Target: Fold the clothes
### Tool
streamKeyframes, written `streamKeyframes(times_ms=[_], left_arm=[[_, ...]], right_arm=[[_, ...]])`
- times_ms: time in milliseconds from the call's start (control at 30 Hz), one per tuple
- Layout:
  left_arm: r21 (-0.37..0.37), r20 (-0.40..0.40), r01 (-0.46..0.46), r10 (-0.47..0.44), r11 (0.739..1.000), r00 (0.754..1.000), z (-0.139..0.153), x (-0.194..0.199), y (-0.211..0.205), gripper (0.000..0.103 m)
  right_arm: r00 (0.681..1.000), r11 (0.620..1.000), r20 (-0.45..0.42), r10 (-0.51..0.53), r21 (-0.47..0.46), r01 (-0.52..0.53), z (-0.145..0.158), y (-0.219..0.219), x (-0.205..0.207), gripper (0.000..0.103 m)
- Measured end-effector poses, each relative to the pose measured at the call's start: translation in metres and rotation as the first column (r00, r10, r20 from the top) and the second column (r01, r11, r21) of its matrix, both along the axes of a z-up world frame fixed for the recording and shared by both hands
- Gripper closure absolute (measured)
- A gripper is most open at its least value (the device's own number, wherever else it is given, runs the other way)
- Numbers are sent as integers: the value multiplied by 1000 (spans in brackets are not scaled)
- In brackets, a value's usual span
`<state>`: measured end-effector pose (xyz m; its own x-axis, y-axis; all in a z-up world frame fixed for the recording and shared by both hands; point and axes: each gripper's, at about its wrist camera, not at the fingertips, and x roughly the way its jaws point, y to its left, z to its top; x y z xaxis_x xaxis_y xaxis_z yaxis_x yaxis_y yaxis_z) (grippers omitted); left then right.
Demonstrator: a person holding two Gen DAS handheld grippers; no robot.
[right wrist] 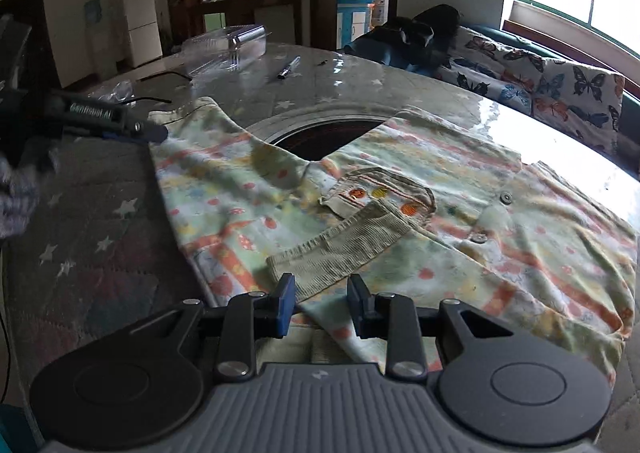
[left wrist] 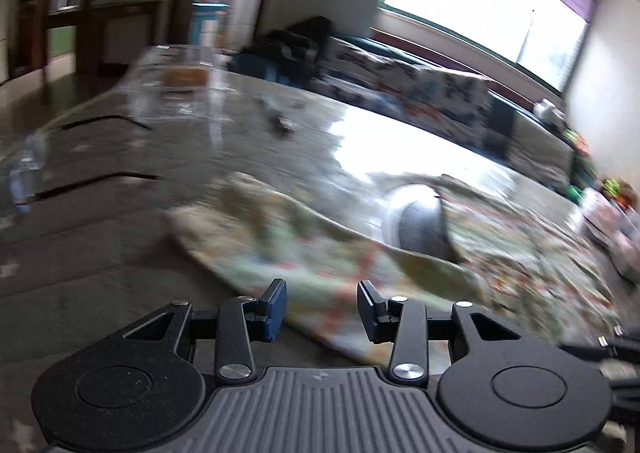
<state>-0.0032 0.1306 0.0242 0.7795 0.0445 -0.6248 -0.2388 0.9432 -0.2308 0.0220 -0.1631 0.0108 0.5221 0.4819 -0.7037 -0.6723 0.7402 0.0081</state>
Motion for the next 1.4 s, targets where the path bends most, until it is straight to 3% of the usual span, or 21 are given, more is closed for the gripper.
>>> streamKeyframes(times_ms=[233, 600, 633, 700, 800, 967, 1133, 1267, 1400], left_arm=[[12, -9, -169, 169, 986, 986, -2, 10, 39, 61], [35, -36, -252, 253, 967, 967, -12, 28, 55, 63], [37, -37, -252, 253, 967, 967, -13, 29, 55, 64], [42, -38, -243, 244, 969, 969, -14, 31, 55, 80], [49, -25, -220, 222, 974, 975, -14, 33, 53, 96], [16, 34, -165, 164, 986, 986, 7, 27, 37, 98], [-20, 131, -25, 28, 999, 991, 47, 19, -6, 99], [-53, 191, 119, -107, 991, 976, 74, 18, -52, 99], [-82, 226, 265, -241, 961, 944, 90, 21, -102, 99]], right_arm=[[1000, 999, 17, -24, 34, 23, 14, -12, -6, 75], [998, 996, 25, -62, 66, 60, 25, -31, -19, 75], [997, 996, 24, -67, 68, 65, 24, -32, -19, 75], [997, 995, 22, -76, 73, 74, 24, -36, -21, 75], [995, 992, 23, -97, 79, 95, 25, -42, -23, 75], [988, 984, 34, -148, 102, 144, 30, -60, -29, 75], [976, 971, 37, -214, 119, 208, 30, -83, -31, 75], [961, 954, 34, -274, 137, 267, 28, -107, -34, 75], [944, 935, 31, -328, 156, 320, 27, -130, -39, 75]])
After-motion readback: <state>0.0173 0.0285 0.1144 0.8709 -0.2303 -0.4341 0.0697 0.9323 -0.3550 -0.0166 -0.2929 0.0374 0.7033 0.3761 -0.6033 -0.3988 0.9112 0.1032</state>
